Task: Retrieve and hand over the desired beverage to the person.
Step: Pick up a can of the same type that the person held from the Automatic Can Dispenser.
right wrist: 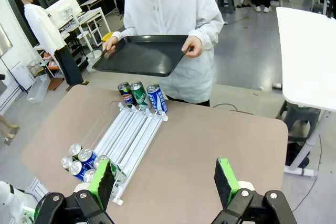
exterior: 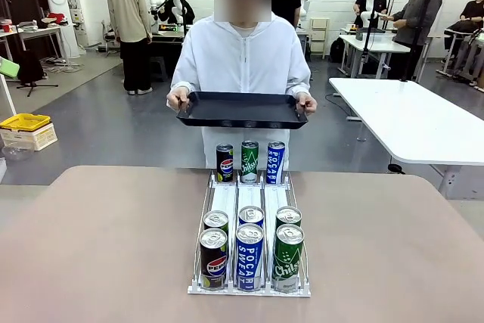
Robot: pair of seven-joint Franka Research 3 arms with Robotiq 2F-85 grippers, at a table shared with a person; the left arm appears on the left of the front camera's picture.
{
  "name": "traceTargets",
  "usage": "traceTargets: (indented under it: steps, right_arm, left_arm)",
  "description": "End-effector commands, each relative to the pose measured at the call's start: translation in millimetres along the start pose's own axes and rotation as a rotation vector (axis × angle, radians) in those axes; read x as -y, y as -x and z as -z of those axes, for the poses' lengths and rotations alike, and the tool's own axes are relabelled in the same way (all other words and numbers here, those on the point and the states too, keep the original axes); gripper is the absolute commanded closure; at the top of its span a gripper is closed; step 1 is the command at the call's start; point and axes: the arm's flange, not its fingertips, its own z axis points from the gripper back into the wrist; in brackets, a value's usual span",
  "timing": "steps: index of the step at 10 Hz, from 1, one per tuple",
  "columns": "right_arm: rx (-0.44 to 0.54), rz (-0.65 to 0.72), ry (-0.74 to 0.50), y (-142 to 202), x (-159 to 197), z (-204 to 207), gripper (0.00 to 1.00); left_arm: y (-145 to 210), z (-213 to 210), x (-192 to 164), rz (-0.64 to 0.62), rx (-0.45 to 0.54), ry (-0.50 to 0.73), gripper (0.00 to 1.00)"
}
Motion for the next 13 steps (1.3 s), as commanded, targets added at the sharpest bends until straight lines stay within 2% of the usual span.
traceTargets:
  steps: [1, 13]
  right_arm:
    - [-0.001, -0.004, -0.027, -0.9, -1.8, 3.9, 0.0]
    - [-0.001, -0.004, -0.027, -0.9, -1.8, 3.9, 0.0]
  left_arm:
    - [0.3, 0.0, -1.7, 0.014, 0.001, 0.013, 0.0]
    - [0.3, 0.0, -1.7, 0.014, 0.001, 0.013, 0.0]
